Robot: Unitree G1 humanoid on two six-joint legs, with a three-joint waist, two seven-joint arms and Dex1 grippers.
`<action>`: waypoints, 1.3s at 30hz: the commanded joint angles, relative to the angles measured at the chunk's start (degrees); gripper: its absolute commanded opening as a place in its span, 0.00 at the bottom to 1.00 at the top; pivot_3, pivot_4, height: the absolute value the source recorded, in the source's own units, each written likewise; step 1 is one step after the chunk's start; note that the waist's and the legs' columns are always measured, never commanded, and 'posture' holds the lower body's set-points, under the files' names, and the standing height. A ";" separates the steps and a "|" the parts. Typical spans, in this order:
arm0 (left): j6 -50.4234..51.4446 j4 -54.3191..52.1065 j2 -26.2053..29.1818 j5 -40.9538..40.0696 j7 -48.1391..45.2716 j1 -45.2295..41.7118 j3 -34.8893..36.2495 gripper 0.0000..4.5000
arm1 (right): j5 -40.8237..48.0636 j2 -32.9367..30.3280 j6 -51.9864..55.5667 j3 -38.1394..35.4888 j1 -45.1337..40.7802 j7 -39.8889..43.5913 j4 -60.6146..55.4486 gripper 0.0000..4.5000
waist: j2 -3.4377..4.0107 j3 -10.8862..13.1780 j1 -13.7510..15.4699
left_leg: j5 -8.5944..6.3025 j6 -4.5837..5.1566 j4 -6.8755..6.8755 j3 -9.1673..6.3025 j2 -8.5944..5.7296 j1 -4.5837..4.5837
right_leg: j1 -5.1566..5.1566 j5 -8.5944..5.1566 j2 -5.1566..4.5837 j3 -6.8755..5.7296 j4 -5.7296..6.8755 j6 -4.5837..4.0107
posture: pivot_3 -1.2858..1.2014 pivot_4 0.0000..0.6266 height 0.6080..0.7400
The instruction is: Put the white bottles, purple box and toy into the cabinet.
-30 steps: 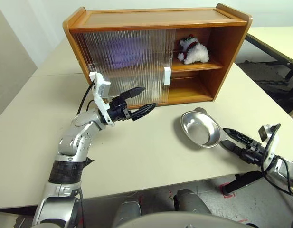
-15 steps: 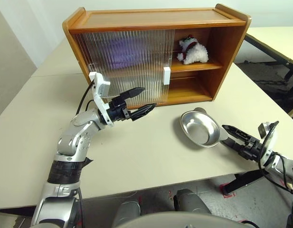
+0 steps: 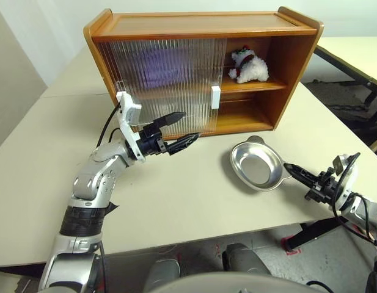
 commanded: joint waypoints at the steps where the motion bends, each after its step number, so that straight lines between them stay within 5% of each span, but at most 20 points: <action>1: 0.26 -0.30 0.25 0.16 -0.11 -0.66 -0.13 1.00 | -1.21 0.49 -0.01 -0.54 -0.10 -2.18 -0.22 0.01 | 0.01 0.00 -0.03 | 0.02 0.03 -0.04 -0.01 0.00 0.03 | 0.00 0.00 0.00 0.00 0.01 0.00 | 0.46 0.01 1.00; 20: -0.01 0.52 0.09 0.76 -1.02 -1.31 -0.83 1.00 | 7.36 5.77 5.02 -11.31 -5.46 -12.31 0.45 0.01 | 0.37 0.03 -0.09 | -0.03 0.06 -0.19 -0.01 0.00 -0.11 | -0.15 0.14 0.01 0.01 0.02 -0.24 | 0.45 0.00 1.00; 39: 0.03 -0.75 0.53 0.93 -0.43 -0.28 -0.69 1.00 | 12.59 14.99 -1.81 -18.36 -17.95 -24.88 10.02 0.01 | 0.53 0.01 0.40 | -0.15 0.12 -0.17 -0.02 0.01 -0.13 | -0.18 0.11 0.01 0.01 0.05 -0.32 | 0.46 0.00 1.00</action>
